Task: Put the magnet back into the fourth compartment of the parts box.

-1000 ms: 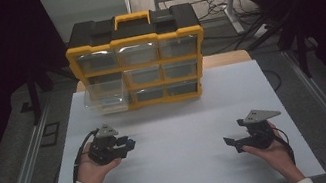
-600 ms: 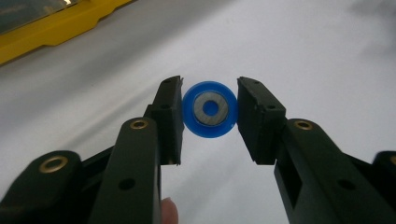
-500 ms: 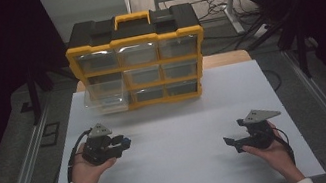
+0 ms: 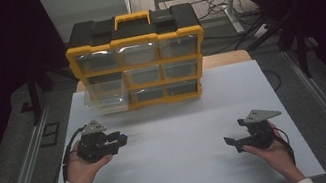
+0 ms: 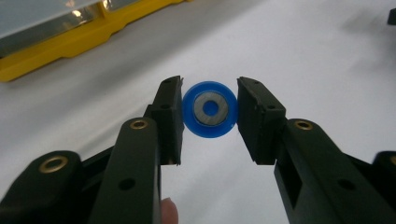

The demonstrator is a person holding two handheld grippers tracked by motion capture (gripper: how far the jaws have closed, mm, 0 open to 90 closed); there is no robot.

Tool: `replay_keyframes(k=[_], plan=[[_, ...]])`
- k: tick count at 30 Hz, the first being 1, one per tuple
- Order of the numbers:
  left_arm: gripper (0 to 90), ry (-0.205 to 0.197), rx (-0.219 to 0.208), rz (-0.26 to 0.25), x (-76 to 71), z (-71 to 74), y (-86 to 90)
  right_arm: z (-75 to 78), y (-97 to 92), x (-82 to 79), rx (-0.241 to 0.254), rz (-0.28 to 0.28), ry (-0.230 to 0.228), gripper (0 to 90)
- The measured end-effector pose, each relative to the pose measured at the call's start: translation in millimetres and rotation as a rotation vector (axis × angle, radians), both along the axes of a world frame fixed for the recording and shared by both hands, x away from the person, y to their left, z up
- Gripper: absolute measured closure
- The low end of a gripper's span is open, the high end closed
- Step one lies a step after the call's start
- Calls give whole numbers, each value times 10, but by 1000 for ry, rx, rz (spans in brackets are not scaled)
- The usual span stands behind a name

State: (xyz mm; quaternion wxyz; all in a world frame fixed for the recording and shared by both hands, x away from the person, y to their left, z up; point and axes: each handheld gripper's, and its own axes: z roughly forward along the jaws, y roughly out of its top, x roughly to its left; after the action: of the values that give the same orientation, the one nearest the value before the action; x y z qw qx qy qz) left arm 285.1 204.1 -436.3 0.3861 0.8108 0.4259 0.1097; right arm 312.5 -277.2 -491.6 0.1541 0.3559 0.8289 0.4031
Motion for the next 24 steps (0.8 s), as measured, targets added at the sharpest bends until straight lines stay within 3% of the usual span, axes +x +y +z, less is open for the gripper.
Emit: replay_keyframes(k=[9,24], plan=[[624,-13,10,-7,31,95,3,-4,1,5,-3,-2,1,130],[625,-22,-13,2,126,275,55,-1,-3,3,0,-1,0,130]])
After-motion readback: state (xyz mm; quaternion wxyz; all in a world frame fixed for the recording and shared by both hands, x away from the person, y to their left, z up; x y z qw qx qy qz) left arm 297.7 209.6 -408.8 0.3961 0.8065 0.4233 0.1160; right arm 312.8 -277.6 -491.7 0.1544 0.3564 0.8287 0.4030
